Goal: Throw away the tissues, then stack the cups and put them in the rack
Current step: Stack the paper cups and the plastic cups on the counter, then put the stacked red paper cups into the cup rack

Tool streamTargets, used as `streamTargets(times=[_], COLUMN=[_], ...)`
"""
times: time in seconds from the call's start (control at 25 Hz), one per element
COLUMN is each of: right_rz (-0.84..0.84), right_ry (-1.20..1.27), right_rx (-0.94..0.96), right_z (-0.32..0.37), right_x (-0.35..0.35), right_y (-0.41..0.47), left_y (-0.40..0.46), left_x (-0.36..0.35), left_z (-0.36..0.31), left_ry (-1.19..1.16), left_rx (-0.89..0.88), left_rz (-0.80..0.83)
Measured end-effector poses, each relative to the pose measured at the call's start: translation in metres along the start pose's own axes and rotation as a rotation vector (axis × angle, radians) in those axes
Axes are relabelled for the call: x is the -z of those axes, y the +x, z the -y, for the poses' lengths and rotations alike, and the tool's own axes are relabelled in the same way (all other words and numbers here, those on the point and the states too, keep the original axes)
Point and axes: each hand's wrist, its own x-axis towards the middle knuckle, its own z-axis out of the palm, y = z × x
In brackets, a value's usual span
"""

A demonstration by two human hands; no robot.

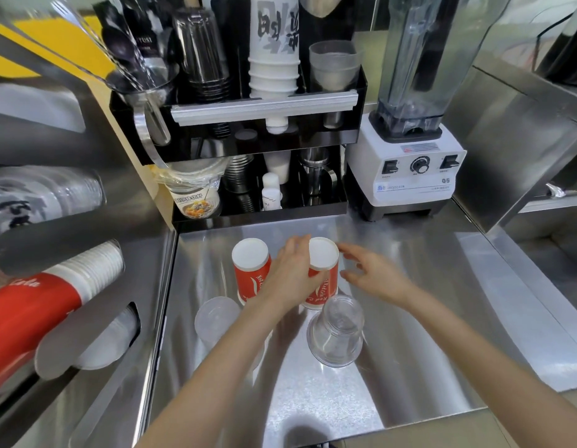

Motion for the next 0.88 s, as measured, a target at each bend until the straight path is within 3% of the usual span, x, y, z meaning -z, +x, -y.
streamTargets(times=[0.32, 0.56, 0.72, 0.88], right_rz=[-0.063, -0.252, -0.212, -0.134], right_ry=[0.094, 0.225, 0.3, 0.297], right_rx=[0.086, 0.356, 0.444, 0.416], right_z=[0.012, 0.078, 0.112, 0.124], right_x=[0.004, 0.048, 0.047, 0.019], right_y=[-0.002, -0.017, -0.013, 0.001], left_y=[0.005, -0.017, -0.035, -0.045], left_x=[0.009, 0.082, 0.117, 0.118], left_z=[-0.001, -0.024, -0.015, 0.012], left_ry=[-0.054, -0.149, -0.124, -0.119], left_rx=[-0.029, -0.237, -0.208, -0.128], left_rz=[-0.028, -0.345, -0.435, -0.434])
